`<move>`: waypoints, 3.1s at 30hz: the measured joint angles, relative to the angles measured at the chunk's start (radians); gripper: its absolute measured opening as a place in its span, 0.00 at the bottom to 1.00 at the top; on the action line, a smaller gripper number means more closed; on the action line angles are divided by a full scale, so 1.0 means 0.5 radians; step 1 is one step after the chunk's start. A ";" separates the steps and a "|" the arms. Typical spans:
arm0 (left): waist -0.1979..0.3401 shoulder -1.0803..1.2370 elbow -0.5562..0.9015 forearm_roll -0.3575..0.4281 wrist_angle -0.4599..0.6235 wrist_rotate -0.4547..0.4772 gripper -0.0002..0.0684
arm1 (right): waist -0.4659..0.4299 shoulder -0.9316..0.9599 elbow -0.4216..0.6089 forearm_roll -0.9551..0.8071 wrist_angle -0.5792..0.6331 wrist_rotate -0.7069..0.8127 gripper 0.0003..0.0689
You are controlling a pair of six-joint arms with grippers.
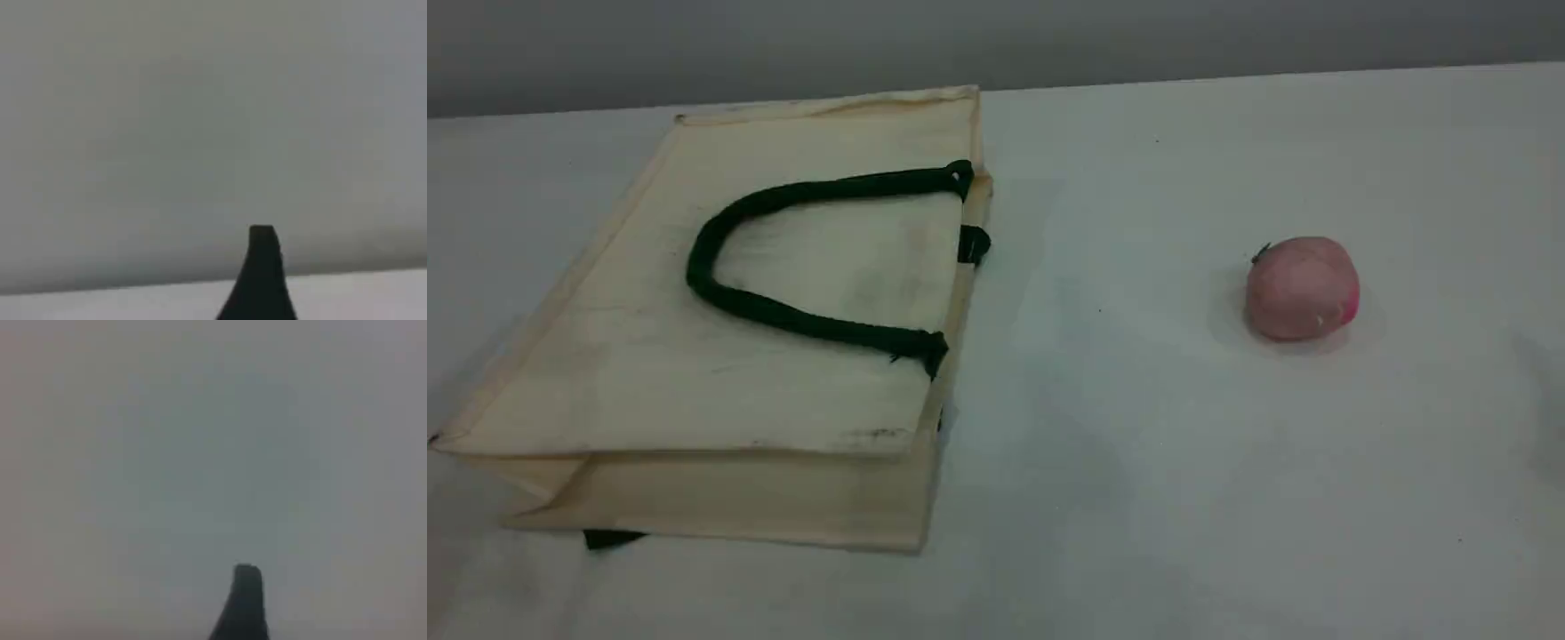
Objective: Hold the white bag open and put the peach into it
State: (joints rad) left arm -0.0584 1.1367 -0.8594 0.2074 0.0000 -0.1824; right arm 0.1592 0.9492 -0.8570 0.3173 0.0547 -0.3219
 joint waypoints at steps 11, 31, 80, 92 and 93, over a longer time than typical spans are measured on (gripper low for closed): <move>-0.176 0.594 -0.341 -0.003 0.495 0.045 0.81 | 0.000 0.420 -0.022 -0.001 -0.020 -0.006 0.84; -0.231 1.321 -0.586 -0.475 0.821 0.039 0.81 | 0.002 0.884 -0.024 0.173 0.025 0.010 0.84; -0.426 1.905 -0.603 -0.257 0.795 0.011 0.69 | 0.002 0.996 -0.024 0.170 -0.017 0.005 0.84; -0.426 1.905 -0.603 -0.263 0.734 0.028 0.14 | 0.002 0.996 -0.024 0.170 -0.017 0.007 0.84; -0.426 1.905 -0.603 -0.263 0.734 0.032 0.14 | 0.002 0.996 -0.024 0.170 -0.017 0.007 0.84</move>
State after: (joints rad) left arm -0.2713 2.0893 -1.1610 0.0758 0.3670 -0.1666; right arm 0.1601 1.4470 -0.8689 0.4022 0.0462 -0.3182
